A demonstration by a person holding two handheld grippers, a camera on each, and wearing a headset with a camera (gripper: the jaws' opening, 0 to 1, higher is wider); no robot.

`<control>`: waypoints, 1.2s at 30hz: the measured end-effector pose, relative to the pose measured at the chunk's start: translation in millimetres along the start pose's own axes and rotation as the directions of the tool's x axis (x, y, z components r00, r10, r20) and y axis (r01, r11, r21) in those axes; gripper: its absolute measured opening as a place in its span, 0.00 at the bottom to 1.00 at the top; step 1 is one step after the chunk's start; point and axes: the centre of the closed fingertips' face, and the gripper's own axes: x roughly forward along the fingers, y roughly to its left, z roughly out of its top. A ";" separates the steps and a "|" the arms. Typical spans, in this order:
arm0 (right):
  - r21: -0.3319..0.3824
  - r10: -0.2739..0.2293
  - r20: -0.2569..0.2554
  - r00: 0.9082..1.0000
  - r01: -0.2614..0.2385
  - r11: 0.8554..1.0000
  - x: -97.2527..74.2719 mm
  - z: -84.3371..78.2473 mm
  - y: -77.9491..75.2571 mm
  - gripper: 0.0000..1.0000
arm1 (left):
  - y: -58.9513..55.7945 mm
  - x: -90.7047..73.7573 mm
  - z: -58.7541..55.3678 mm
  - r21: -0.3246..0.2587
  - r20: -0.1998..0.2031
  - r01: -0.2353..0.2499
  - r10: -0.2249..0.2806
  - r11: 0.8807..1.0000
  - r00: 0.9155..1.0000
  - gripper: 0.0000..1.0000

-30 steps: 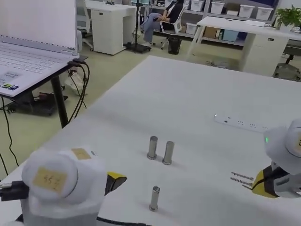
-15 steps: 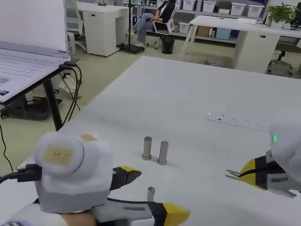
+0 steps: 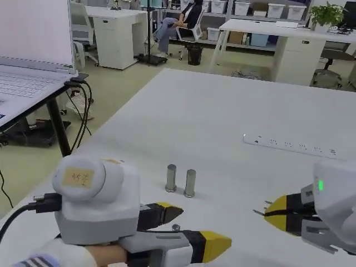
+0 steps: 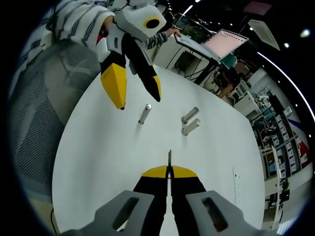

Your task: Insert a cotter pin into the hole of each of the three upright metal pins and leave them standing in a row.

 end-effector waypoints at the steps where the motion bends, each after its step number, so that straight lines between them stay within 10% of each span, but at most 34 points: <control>1: -0.006 -0.001 0.006 1.000 0.001 1.000 -0.1 2.5 1.2 0.00 | -0.7 0.7 0.7 -0.008 0.003 0.004 -0.004 1.000 1.000 0.55; 36: -0.132 -0.014 0.095 0.995 0.027 0.991 2.6 55.0 22.2 0.00 | -24.6 12.1 9.2 -0.114 0.059 0.129 -0.123 0.985 0.991 0.13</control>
